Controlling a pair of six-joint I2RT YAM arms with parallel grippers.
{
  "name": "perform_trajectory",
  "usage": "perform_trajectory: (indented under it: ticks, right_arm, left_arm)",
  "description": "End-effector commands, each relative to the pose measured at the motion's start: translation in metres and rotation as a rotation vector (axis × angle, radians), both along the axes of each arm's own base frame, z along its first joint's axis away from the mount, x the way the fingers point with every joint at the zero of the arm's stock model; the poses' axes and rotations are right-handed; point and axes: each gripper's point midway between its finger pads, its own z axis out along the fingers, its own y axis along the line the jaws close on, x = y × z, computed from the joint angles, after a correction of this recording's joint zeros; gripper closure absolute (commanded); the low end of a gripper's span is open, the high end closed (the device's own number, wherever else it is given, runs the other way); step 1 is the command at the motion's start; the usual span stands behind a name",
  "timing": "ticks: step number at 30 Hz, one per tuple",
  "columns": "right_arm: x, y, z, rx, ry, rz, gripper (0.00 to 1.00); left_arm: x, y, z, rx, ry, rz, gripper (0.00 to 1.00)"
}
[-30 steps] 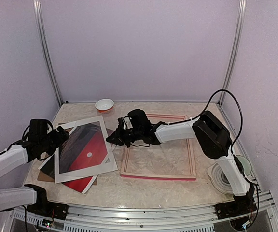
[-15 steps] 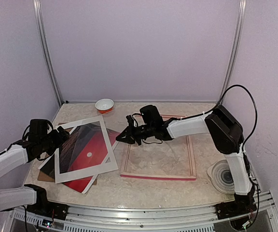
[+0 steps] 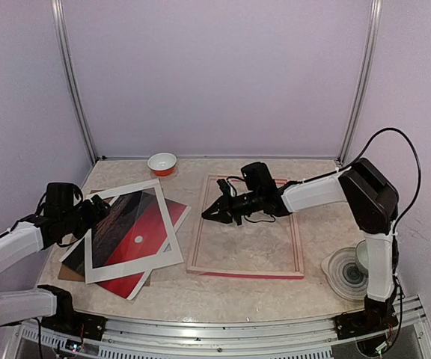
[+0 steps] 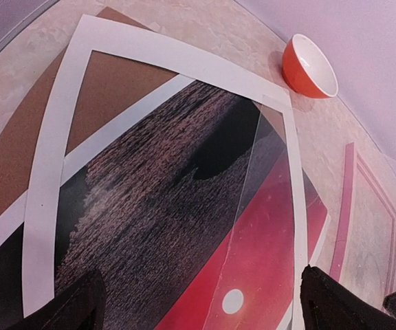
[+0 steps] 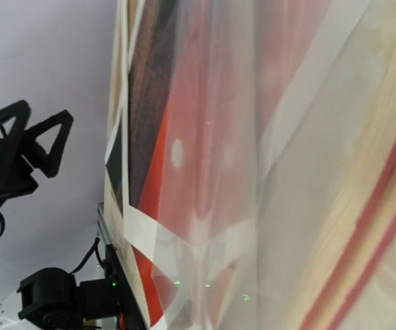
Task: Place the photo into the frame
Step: Place the glass panel at the frame body.
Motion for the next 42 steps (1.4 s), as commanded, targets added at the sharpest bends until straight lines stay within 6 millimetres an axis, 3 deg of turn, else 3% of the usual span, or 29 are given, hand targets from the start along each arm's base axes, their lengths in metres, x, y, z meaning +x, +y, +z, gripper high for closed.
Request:
perform_trajectory:
  ticks: [1, 8, 23, 31, 42]
  right_arm:
    - [0.004, -0.017, 0.027, 0.041, -0.079, 0.003, 1.0]
    - [0.007, -0.046, 0.016, 0.045, -0.034, 0.01, 1.0]
    - [0.023, -0.091, 0.014, 0.023, -0.037, -0.033, 1.0]
    - [0.026, -0.112, 0.007, 0.021, -0.02, -0.049, 1.0]
    - [0.03, -0.137, -0.004, 0.02, -0.014, -0.096, 1.0]
  left_arm:
    - [0.008, -0.009, 0.022, 0.018, -0.033, -0.075, 0.03]
    - [0.011, -0.015, 0.037, 0.058, -0.042, -0.148, 0.01]
    - [0.012, -0.025, 0.05, 0.115, -0.051, -0.269, 0.01]
    - [0.014, -0.04, 0.045, 0.071, -0.07, -0.344, 0.01]
    - [0.011, -0.041, 0.045, 0.065, -0.088, -0.349, 0.01]
